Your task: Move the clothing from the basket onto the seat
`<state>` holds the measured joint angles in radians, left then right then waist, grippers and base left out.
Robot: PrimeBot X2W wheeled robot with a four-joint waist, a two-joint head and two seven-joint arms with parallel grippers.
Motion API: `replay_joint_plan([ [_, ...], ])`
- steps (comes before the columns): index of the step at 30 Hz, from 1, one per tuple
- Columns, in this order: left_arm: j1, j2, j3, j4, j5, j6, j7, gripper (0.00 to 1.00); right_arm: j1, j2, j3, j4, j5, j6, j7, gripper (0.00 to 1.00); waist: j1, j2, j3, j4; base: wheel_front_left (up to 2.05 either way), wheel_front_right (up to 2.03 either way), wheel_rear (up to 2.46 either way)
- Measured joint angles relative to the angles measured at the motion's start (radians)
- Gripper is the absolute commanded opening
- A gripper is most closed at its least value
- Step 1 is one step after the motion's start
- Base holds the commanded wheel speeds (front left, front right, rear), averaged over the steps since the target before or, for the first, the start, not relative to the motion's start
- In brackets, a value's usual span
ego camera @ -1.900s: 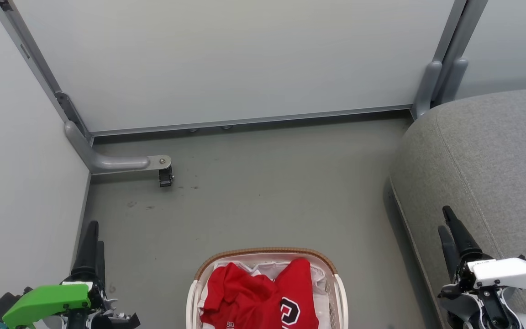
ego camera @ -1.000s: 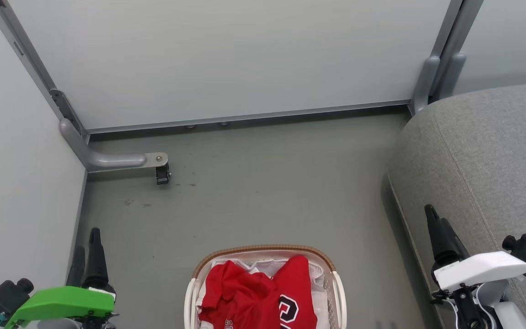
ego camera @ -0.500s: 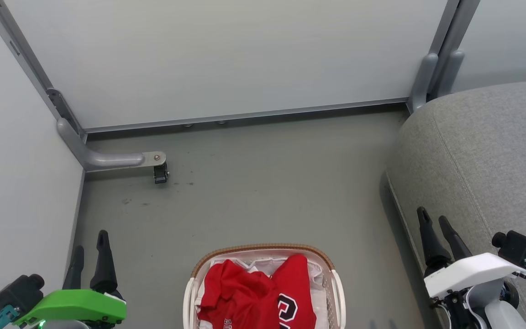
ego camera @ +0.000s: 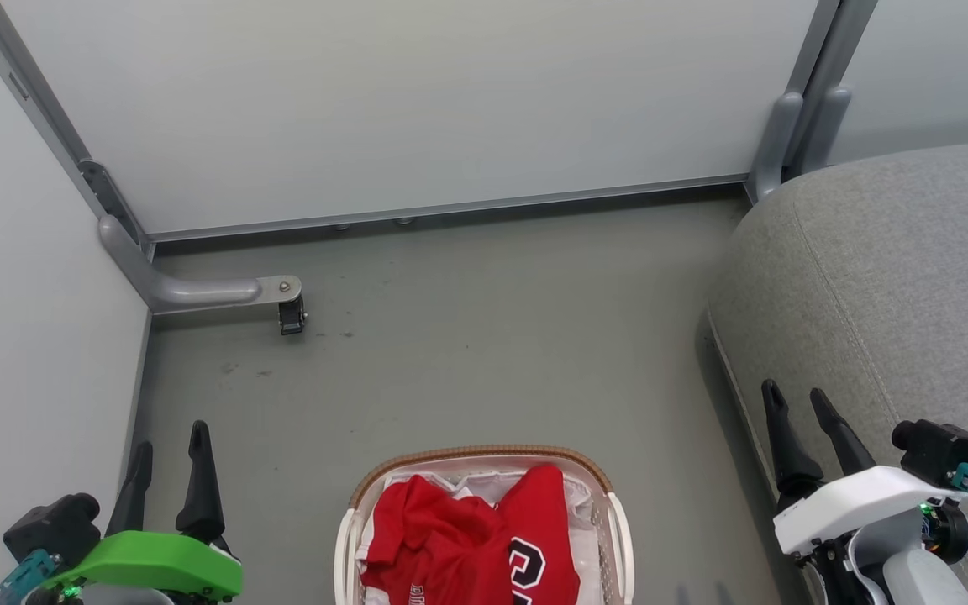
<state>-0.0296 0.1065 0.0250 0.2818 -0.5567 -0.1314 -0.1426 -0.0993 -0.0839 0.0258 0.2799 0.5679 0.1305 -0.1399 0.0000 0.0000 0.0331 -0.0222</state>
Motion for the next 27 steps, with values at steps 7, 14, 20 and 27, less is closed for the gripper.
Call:
replay_joint_plan([
  [7,0.000,0.003,-0.009,0.012,0.062,0.000,-0.016,1.00,-0.015,-0.006,0.008,0.013,-0.074,0.000,-0.019,1.00,0.0000,0.0000,0.000,-0.001,0.00,0.00,0.00],
  [14,0.006,0.009,-0.021,0.021,0.132,0.000,-0.034,1.00,-0.017,-0.011,0.024,0.036,-0.143,0.000,-0.035,1.00,0.0000,0.0000,-0.001,0.000,0.00,0.00,0.00],
  [20,0.013,0.009,-0.021,0.023,0.190,0.000,-0.045,1.00,-0.018,-0.011,0.030,0.044,-0.197,0.000,-0.049,1.00,0.0000,0.0000,0.001,0.000,0.00,0.00,0.00],
  [27,0.018,0.008,-0.022,0.022,0.248,0.000,-0.063,1.00,-0.017,-0.010,0.031,0.054,-0.258,0.000,-0.064,1.00,0.0000,0.0000,0.003,-0.004,0.00,0.00,0.00],
])
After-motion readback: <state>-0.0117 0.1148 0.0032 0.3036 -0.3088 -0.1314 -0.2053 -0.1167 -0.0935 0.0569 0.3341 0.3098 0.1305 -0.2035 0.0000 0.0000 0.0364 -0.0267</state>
